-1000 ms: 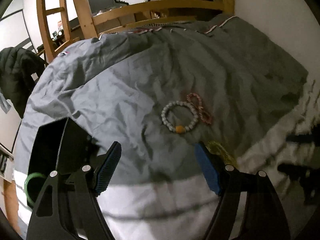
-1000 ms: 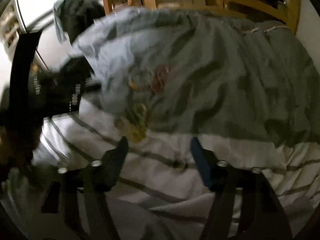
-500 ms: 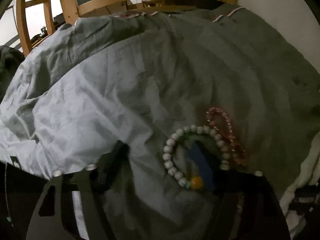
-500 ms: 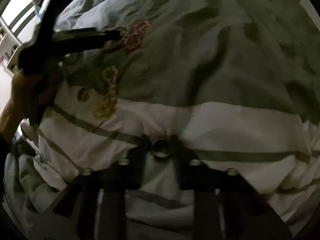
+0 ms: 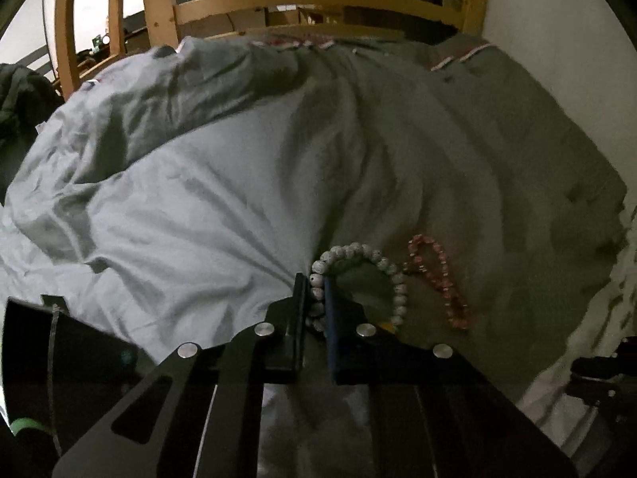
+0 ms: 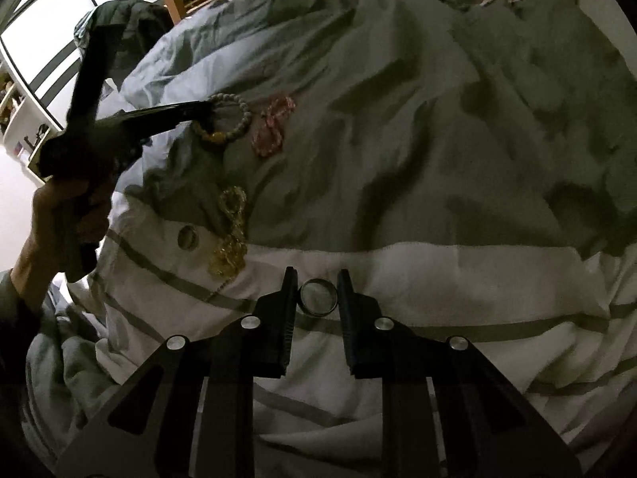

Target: Organize jewelry

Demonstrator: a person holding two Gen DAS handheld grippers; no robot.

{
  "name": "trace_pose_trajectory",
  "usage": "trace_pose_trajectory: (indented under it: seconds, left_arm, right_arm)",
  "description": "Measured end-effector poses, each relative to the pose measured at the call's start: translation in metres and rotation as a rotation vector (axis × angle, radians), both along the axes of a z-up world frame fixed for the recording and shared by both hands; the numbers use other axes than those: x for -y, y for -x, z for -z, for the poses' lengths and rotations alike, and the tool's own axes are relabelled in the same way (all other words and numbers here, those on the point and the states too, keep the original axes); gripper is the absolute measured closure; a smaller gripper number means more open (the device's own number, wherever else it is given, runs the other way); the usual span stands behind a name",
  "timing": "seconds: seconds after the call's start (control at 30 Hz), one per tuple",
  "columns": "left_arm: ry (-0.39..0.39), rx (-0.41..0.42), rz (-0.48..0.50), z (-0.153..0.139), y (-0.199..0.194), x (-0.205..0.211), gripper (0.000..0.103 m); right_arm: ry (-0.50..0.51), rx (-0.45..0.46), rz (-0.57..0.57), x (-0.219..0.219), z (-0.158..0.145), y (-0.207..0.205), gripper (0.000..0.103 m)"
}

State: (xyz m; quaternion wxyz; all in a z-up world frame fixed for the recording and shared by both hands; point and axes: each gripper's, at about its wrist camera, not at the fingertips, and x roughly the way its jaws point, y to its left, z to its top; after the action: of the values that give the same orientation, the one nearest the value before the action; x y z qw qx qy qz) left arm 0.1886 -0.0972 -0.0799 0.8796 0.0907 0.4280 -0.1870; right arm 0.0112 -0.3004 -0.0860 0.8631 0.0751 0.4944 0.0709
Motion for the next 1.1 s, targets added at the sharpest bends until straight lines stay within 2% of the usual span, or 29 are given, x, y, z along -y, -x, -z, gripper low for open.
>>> trace_pose_trajectory:
  seconds: [0.4,0.57,0.77,1.0,1.1]
  left_arm:
    - [0.031,0.060,-0.018,-0.042,0.040,-0.020,0.095]
    - [0.016,0.080,-0.033,-0.060,0.067,-0.031,0.095]
    - [0.017,0.072,-0.060,-0.070,0.101,-0.050,0.095]
    - [0.035,0.103,-0.047,-0.082,0.143,-0.067,0.095]
    - [0.049,0.112,-0.056,-0.090,0.148,-0.073,0.095]
  right_arm:
    - [0.008,0.066,0.031,0.001,-0.013,0.009,0.082]
    - [-0.021,0.082,0.037,0.006,-0.018,0.018,0.082]
    - [-0.113,0.088,0.063,0.016,-0.025,0.022,0.082]
    - [-0.353,0.059,0.061,0.027,-0.026,0.031,0.082]
    - [-0.397,0.057,0.068,0.027,-0.030,0.035,0.082]
